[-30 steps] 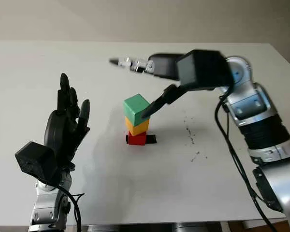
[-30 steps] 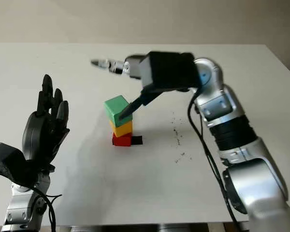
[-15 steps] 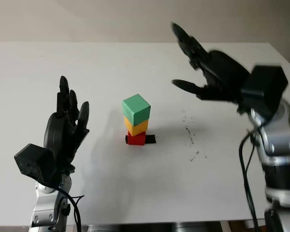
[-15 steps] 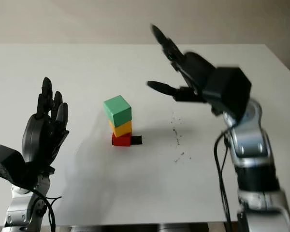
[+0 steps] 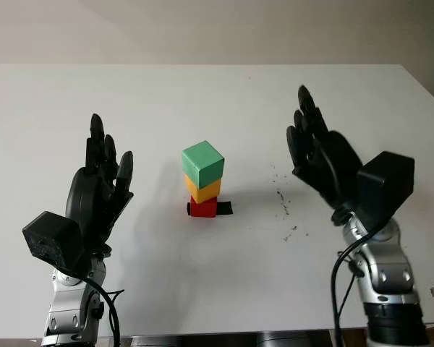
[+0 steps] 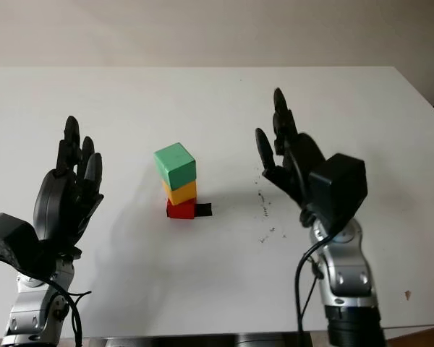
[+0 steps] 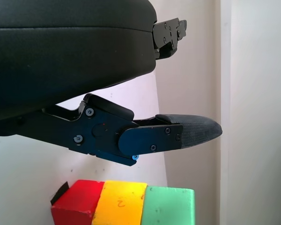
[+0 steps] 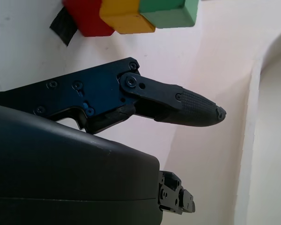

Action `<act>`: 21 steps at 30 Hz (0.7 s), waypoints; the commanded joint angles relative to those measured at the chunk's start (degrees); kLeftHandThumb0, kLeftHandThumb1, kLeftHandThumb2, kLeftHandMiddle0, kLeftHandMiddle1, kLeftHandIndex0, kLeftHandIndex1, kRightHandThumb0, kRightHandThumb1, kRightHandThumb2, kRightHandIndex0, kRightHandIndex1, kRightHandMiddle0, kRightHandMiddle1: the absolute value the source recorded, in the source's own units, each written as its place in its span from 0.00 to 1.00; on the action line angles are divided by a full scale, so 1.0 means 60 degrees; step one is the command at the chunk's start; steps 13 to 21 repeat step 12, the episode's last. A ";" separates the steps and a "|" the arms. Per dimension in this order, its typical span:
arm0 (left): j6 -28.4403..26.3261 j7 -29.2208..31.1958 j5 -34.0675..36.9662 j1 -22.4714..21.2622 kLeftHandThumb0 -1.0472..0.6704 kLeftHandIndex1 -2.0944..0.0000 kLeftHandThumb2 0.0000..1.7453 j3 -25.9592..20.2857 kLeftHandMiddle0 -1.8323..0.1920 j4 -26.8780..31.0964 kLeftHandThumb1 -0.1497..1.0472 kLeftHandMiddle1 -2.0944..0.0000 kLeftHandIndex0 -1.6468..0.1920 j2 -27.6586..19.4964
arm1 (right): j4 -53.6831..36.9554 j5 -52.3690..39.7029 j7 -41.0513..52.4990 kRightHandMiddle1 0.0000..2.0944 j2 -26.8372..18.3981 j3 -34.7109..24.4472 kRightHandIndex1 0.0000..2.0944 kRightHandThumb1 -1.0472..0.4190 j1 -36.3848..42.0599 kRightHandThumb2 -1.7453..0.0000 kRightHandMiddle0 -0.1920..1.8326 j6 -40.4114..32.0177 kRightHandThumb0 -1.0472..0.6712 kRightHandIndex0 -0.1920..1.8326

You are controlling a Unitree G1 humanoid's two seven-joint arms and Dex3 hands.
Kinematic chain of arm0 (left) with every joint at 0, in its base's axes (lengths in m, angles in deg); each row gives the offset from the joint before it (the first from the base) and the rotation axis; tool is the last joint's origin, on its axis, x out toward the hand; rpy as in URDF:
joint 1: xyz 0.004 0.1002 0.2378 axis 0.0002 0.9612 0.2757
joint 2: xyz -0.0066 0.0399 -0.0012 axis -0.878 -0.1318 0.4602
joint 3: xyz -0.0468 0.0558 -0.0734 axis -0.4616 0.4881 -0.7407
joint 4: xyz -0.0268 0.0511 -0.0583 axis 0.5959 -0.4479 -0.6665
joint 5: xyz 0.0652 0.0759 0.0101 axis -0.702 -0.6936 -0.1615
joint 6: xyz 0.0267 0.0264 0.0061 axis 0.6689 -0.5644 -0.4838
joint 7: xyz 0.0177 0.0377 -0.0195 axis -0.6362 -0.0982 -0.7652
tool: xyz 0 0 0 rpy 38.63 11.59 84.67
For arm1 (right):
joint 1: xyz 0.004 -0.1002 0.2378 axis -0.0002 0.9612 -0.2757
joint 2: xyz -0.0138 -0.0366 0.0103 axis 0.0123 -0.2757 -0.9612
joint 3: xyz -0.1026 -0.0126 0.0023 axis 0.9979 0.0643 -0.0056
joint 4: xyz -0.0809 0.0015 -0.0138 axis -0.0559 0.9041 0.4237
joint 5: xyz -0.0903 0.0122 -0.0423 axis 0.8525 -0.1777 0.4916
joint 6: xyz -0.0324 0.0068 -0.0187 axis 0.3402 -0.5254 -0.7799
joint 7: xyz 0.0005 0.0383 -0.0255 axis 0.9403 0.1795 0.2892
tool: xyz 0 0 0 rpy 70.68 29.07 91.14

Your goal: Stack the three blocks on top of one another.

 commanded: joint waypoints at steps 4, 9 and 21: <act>0.0050 0.0092 0.0069 -0.0073 0.17 1.00 0.28 -0.0032 1.00 -0.0005 1.00 0.99 1.00 -0.0057 | 0.0157 -0.0235 -0.0329 0.00 0.0540 -0.0012 0.00 0.00 0.0260 0.57 0.00 0.0276 0.22 0.00; 0.0082 0.0287 0.0244 -0.0086 0.19 1.00 0.29 -0.0047 1.00 -0.0074 1.00 1.00 1.00 -0.0051 | 0.0206 -0.0303 -0.0521 0.00 0.0911 0.0090 0.00 0.00 0.0419 0.56 0.00 0.0209 0.20 0.00; 0.0077 0.0316 0.0233 -0.0073 0.19 1.00 0.30 -0.0021 1.00 -0.0019 1.00 1.00 1.00 -0.0062 | 0.0078 -0.0271 -0.0587 0.00 0.0962 0.0155 0.00 0.00 0.0492 0.56 0.00 0.0071 0.20 0.00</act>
